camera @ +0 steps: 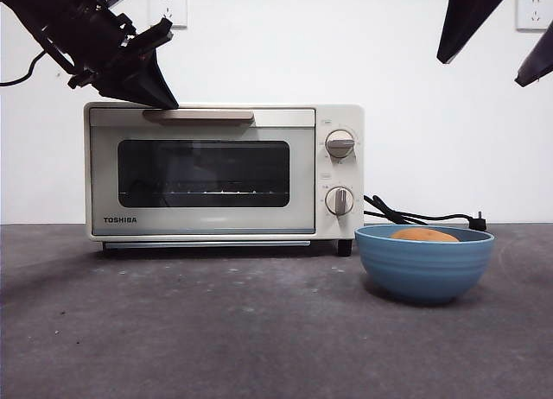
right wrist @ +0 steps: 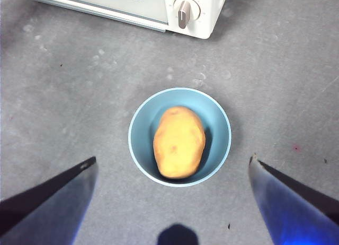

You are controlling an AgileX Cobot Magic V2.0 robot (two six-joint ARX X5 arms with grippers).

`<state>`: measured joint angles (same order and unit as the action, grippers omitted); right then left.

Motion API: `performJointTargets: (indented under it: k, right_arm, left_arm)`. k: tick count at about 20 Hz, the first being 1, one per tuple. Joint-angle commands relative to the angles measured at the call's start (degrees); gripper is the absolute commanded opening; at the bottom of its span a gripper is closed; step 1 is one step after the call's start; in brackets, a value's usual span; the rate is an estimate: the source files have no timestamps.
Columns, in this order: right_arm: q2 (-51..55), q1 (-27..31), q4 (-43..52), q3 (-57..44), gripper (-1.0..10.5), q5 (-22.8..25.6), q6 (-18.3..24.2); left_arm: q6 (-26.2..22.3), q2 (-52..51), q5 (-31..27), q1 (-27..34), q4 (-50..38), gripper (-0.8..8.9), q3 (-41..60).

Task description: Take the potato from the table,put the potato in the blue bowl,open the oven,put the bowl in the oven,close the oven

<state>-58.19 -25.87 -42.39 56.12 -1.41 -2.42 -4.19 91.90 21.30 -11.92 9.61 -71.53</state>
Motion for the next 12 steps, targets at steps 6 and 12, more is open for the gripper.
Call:
performJointTargets:
  k: [6,12]
  right_arm:
    - [0.1,0.0,0.3,-0.7,4.7,0.3,-0.7]
    - [0.1,0.1,-0.1,-0.7,4.7,3.2,-0.8]
  left_arm:
    - [-1.9,0.9,0.1,-1.2,12.4,-0.08,1.0]
    - [-1.9,0.9,3.0,-1.7,23.4,-0.08,1.0]
